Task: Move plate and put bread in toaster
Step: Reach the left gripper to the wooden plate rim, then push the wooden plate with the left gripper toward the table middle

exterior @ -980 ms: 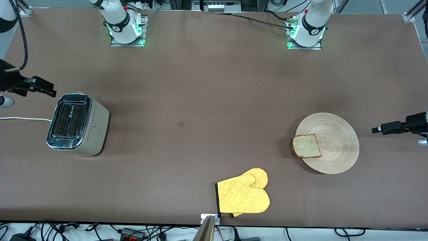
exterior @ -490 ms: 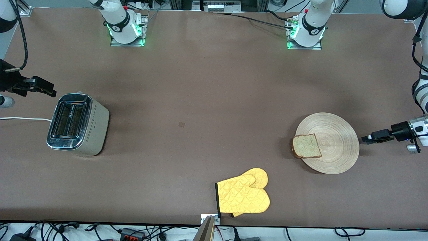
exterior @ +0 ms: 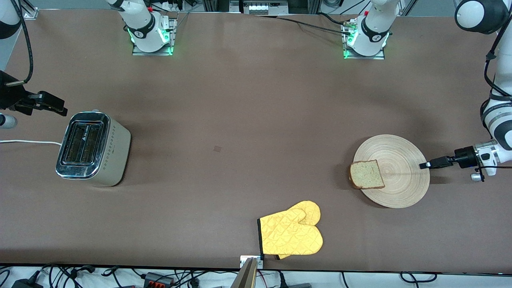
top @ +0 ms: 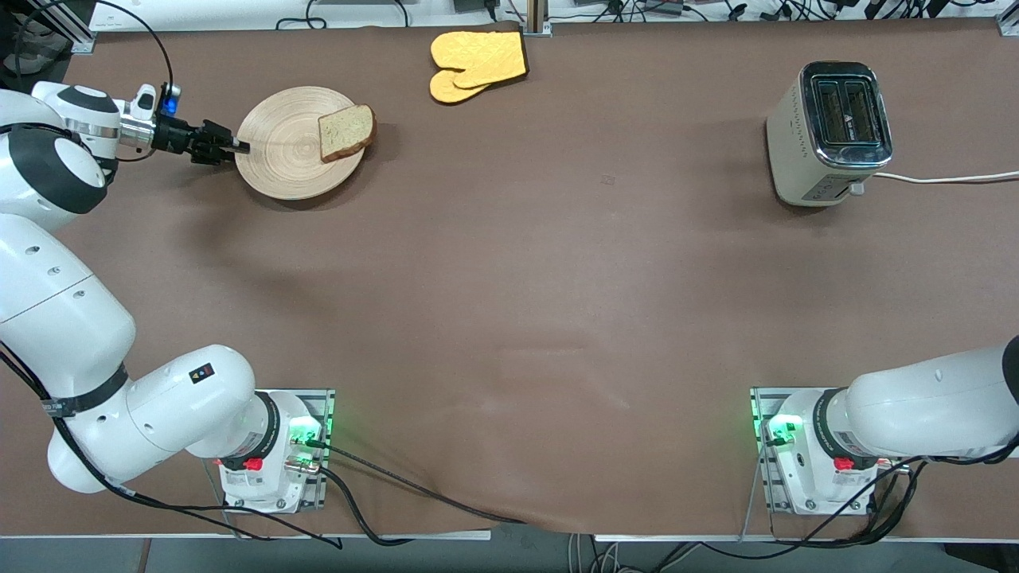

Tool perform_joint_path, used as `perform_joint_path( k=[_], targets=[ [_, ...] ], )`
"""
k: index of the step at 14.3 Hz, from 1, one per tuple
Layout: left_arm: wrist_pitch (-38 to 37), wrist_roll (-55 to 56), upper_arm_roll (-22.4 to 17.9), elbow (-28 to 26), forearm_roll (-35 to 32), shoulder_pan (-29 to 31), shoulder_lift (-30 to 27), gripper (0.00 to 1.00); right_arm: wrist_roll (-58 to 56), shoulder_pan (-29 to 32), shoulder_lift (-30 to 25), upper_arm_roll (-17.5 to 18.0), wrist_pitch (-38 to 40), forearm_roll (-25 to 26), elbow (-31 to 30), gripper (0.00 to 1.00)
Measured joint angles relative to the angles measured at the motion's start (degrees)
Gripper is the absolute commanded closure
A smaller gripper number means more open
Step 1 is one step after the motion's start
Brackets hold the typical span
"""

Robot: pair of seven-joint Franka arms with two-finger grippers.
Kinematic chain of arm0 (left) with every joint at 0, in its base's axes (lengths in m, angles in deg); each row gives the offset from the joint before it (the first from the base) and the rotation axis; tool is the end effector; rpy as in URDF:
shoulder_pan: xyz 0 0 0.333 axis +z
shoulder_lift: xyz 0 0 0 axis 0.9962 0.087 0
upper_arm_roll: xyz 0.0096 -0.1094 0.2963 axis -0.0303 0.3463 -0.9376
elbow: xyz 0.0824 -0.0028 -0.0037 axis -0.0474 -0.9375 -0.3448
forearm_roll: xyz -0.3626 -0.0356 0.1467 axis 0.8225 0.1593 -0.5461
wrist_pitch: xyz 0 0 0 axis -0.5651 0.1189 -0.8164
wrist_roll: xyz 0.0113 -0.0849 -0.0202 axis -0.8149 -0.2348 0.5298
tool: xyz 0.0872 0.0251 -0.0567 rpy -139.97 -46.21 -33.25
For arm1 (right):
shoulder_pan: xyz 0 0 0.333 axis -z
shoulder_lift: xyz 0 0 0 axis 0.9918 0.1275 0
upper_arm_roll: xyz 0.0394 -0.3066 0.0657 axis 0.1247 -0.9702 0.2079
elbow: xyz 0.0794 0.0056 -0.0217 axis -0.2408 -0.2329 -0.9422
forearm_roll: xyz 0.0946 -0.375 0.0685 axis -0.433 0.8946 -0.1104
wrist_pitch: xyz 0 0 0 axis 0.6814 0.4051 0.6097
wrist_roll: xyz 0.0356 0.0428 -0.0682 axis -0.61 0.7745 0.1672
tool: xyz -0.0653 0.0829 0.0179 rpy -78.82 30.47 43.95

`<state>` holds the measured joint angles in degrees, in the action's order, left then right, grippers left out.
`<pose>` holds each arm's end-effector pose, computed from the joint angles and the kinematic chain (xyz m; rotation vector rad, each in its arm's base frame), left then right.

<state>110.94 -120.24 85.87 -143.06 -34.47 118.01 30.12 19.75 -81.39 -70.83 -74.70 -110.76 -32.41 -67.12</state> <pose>0.5986 0.2851 0.1313 2.2723 0.1780 0.0563 0.5919 -0.0182 0.5845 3.1202 -0.0114 -0.0778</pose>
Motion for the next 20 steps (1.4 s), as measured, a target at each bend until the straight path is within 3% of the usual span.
perform_joint_path(
  k=[5,13,18,20],
  targets=[
    [-4.2,0.0,0.1,1.1,1.0,0.4,-0.2,0.97,0.0,0.0,0.0,0.0,0.0,0.0,0.0,0.00],
    [-10.9,-0.1,3.1,1.2,0.7,-2.0,-0.2,0.99,0.0,0.0,0.0,0.0,0.0,0.0,0.0,0.00],
    [-12.0,2.4,5.1,0.9,0.8,-11.1,0.0,0.99,0.0,0.0,0.0,0.0,0.0,0.0,0.0,0.00],
    [-11.9,5.8,5.4,0.5,3.8,-16.1,0.1,0.99,0.0,0.0,0.0,0.0,0.0,0.0,0.0,0.00]
  ],
)
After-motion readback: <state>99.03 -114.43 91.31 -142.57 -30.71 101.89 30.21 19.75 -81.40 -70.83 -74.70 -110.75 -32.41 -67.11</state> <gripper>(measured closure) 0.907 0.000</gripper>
